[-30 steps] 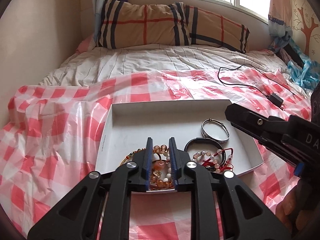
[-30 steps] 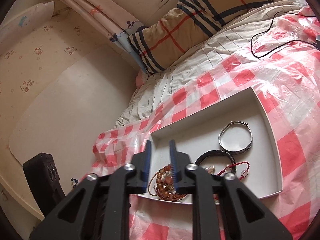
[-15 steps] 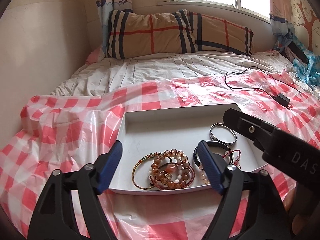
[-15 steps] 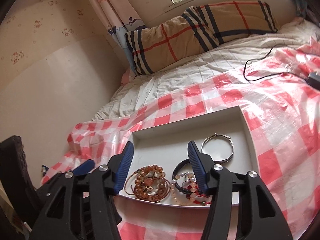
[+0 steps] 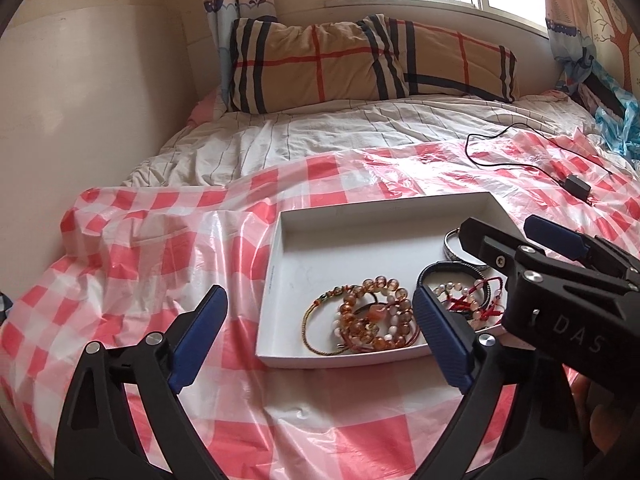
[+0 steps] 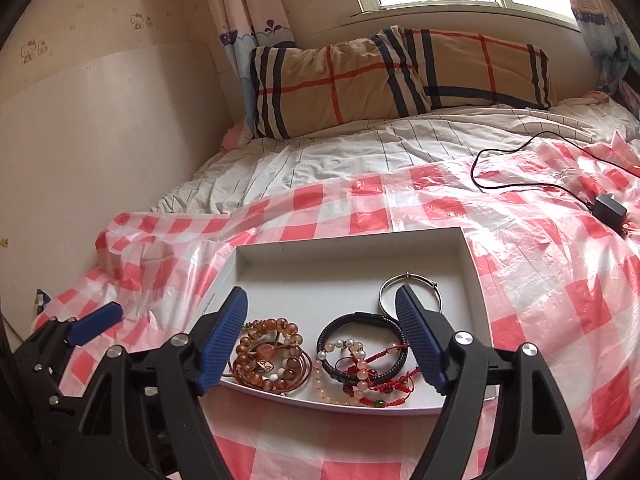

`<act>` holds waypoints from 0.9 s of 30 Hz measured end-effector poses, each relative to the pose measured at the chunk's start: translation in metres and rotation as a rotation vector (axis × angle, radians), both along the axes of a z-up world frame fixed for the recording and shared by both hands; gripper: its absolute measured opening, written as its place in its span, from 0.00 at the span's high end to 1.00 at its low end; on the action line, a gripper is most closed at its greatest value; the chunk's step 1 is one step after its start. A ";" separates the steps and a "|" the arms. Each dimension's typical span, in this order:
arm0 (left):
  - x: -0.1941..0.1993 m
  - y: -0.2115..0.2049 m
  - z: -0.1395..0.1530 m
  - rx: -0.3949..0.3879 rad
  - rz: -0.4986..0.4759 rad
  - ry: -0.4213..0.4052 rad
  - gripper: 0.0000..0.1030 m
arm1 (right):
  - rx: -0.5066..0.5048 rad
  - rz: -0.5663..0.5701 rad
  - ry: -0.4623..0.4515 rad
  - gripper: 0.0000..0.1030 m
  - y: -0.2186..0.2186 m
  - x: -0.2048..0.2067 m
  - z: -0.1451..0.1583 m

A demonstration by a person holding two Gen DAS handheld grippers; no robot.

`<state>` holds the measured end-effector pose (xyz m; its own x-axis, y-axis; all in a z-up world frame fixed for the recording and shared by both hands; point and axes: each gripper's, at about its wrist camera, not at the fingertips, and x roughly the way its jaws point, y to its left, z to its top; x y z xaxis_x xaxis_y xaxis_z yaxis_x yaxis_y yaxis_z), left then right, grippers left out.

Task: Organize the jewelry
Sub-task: 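Open both grippers and release the bracelets inside the tray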

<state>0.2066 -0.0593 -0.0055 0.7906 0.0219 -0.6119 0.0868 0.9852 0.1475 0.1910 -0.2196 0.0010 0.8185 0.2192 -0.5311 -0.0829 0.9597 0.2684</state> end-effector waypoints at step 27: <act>-0.003 0.015 0.000 0.021 0.024 0.013 0.10 | -0.055 0.013 0.024 0.23 0.016 0.002 -0.008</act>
<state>0.2031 -0.0443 -0.0060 0.7820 0.0535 -0.6210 0.0653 0.9838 0.1669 0.1929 -0.2037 -0.0071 0.8026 0.1992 -0.5622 -0.0892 0.9721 0.2170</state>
